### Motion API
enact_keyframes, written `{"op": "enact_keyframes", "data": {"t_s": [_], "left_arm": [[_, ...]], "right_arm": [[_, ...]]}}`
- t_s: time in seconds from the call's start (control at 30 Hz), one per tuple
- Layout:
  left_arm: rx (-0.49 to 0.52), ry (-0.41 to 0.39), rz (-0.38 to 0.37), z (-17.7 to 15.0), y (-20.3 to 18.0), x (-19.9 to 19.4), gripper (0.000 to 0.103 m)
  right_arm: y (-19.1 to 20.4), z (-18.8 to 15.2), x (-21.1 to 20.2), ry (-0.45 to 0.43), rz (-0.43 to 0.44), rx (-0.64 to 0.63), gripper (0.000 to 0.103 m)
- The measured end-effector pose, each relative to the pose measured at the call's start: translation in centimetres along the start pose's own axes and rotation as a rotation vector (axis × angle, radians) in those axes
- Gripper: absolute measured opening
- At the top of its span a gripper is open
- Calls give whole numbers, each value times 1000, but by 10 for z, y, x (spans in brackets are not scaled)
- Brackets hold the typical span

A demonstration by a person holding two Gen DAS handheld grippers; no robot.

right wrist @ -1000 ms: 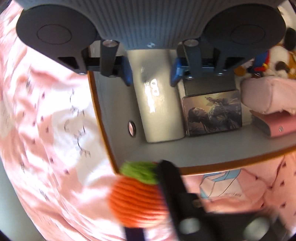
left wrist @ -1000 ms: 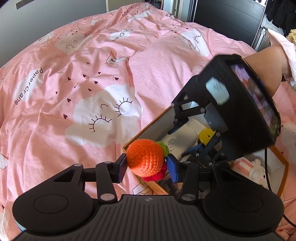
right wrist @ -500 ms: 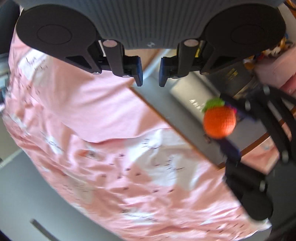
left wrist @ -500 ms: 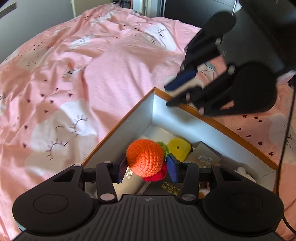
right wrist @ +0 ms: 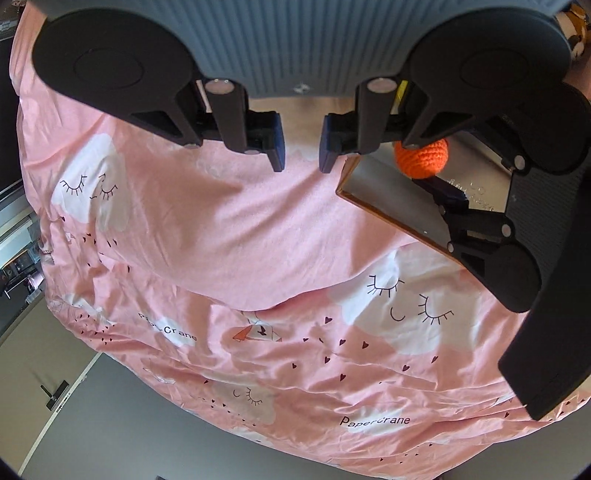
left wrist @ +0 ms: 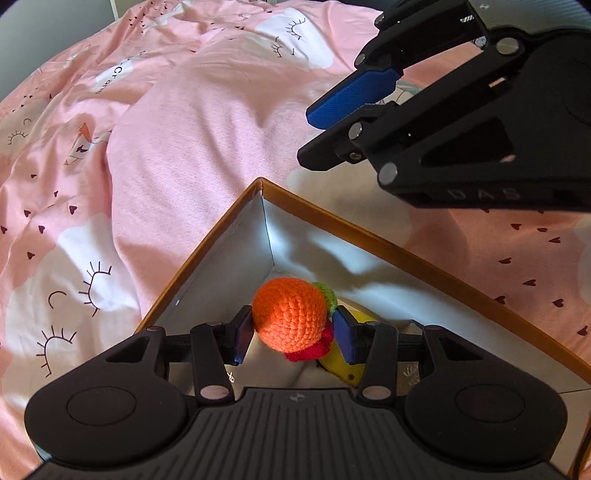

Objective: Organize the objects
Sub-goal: 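Open both grippers to release the items and withdraw from the box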

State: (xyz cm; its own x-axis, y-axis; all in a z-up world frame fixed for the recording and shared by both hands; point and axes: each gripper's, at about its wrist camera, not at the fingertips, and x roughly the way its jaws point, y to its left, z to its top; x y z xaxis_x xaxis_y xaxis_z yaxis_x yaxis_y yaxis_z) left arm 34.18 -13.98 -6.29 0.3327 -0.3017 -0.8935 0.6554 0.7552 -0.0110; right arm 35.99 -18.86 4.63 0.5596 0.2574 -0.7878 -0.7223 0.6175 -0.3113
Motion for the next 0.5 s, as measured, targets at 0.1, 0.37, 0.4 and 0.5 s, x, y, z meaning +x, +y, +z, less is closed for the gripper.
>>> {"op": "enact_keyframes", "data": {"t_s": [0.1, 0.37, 0.4, 0.5], "left_arm": [[0, 6, 13, 1, 0, 5, 54], [9, -19, 35, -2, -6, -5, 68], [9, -22, 40, -2, -7, -9, 68], [-1, -45, 49, -7, -9, -26, 68]], "right_arm": [[-1, -3, 2, 5, 2, 5, 20], [-3, -6, -2, 1, -10, 15, 27], [-2, -7, -4, -1, -14, 15, 27], [1, -8, -14, -9, -14, 21, 30]]}}
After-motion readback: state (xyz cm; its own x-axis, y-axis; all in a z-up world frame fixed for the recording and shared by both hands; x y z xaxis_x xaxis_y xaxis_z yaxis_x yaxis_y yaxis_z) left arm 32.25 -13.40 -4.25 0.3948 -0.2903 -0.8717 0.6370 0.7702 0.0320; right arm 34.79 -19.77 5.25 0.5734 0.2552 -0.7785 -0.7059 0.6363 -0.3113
